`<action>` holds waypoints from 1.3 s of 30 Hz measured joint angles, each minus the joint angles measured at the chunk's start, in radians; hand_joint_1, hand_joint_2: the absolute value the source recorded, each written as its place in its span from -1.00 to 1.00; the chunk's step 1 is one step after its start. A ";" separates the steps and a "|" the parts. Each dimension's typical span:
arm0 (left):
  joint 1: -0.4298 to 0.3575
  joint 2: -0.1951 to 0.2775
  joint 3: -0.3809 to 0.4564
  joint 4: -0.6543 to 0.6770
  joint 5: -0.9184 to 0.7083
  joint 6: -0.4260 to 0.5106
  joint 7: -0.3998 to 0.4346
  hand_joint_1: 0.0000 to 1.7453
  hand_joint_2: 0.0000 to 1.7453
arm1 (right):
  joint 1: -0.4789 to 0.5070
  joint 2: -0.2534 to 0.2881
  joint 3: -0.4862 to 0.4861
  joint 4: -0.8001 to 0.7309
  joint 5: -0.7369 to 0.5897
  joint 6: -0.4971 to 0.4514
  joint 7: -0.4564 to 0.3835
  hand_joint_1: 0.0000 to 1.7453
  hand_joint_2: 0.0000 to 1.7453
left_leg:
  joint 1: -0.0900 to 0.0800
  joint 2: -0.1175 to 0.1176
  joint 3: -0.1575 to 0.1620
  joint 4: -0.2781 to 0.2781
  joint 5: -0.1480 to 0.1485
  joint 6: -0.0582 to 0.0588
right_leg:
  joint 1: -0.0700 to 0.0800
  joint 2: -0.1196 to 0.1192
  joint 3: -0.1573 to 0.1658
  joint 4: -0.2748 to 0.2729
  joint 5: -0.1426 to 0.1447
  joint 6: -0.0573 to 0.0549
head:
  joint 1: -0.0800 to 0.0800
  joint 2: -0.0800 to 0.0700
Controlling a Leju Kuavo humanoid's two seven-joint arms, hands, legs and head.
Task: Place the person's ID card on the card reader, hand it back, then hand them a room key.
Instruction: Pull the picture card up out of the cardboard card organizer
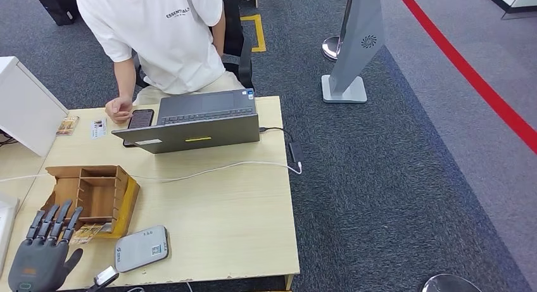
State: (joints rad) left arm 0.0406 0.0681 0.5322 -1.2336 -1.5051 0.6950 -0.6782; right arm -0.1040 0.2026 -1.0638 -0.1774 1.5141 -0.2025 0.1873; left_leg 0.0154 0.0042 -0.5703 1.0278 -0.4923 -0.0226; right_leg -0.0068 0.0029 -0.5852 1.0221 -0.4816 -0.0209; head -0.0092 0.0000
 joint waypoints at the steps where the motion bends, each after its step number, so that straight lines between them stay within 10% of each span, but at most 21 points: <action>1: 0.000 0.000 0.000 0.002 -0.001 0.000 0.002 -1.00 1.00 | 0.000 0.000 0.000 0.000 0.000 0.000 0.000 -1.00 -1.00 | 0.000 0.000 0.000 0.000 0.000 0.000 | 0.000 0.000 0.000 0.000 0.000 0.000 | 0.000 0.000; 9: -0.003 -0.001 0.000 0.018 -0.002 0.000 0.009 -1.00 1.00 | 0.000 0.000 0.001 0.000 0.000 0.000 0.000 -1.00 -1.00 | 0.000 0.000 0.000 0.000 0.000 0.000 | 0.000 0.000 0.000 0.000 0.000 0.000 | 0.000 0.000; 13: -0.003 -0.001 0.000 0.027 0.002 0.000 0.018 1.00 1.00 | 0.000 0.000 0.001 0.000 0.000 0.001 0.000 -1.00 -1.00 | 0.000 0.000 0.000 0.000 0.000 0.000 | 0.000 0.000 0.000 0.000 0.000 0.000 | 0.000 0.000; 39: -0.029 0.000 0.000 0.096 0.034 0.006 0.002 1.00 1.00 | 0.000 0.000 0.001 0.000 -0.001 -0.001 0.001 -1.00 -1.00 | 0.000 0.000 0.000 0.000 0.000 0.000 | 0.000 0.000 0.000 0.000 0.000 0.000 | 0.000 0.000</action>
State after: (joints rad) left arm 0.0117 0.0679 0.5322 -1.1377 -1.4711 0.7014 -0.6759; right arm -0.1041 0.2026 -1.0632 -0.1774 1.5127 -0.2033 0.1885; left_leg 0.0154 0.0042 -0.5701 1.0279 -0.4923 -0.0226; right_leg -0.0069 0.0029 -0.5850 1.0221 -0.4816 -0.0209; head -0.0095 0.0000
